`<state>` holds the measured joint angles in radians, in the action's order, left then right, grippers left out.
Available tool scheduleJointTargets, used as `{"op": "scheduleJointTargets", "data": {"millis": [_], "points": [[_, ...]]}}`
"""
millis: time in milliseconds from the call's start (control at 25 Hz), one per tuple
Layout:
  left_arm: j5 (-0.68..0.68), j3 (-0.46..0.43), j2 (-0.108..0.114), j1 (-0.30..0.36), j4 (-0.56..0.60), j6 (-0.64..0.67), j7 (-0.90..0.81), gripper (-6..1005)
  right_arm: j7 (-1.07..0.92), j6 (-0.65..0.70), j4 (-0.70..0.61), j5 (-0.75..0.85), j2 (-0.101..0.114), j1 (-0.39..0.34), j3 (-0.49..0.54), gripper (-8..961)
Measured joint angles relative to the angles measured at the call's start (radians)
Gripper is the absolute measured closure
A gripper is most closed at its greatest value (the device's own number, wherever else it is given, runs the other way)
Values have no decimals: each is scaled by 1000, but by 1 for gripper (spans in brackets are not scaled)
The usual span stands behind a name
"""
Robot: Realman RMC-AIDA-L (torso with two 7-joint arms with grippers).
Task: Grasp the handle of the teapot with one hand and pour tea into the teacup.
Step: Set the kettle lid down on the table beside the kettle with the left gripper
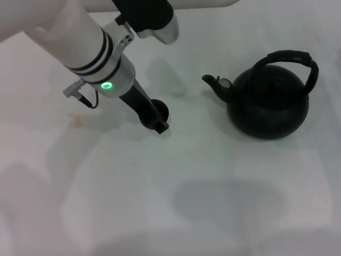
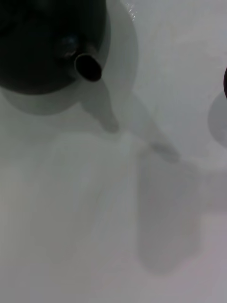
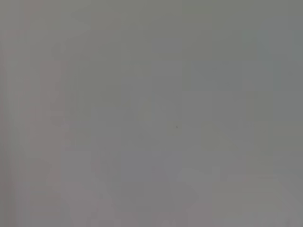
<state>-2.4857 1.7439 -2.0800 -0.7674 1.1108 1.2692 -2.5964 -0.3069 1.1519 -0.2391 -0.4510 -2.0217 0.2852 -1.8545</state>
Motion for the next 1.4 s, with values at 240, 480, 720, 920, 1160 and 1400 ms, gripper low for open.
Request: {"op": "scheduleJointTargets", "data": {"millis": [240, 480, 720, 920, 1160, 1400], "points": [[1, 30, -2, 6, -16, -40, 2, 299, 0, 0, -1, -2, 0, 2, 0, 132], [14, 57, -2, -4, -67, -77, 8, 299, 0, 0, 2, -3, 0, 9, 0, 133], [16, 58, -2, -5, -67, -83, 11, 299, 0, -2, 4, -6, 0, 14, 0, 134], [19, 63, -2, -5, -68, -84, 11, 299, 0, -2, 4, -17, 0, 16, 0, 135], [16, 87, -2, -8, -69, -93, 9, 299, 0, -3, 4, -17, 0, 19, 0, 136], [21, 92, -2, -10, -79, -94, 4, 298, 0, -8, 5, -17, 0, 18, 0, 137]]}}
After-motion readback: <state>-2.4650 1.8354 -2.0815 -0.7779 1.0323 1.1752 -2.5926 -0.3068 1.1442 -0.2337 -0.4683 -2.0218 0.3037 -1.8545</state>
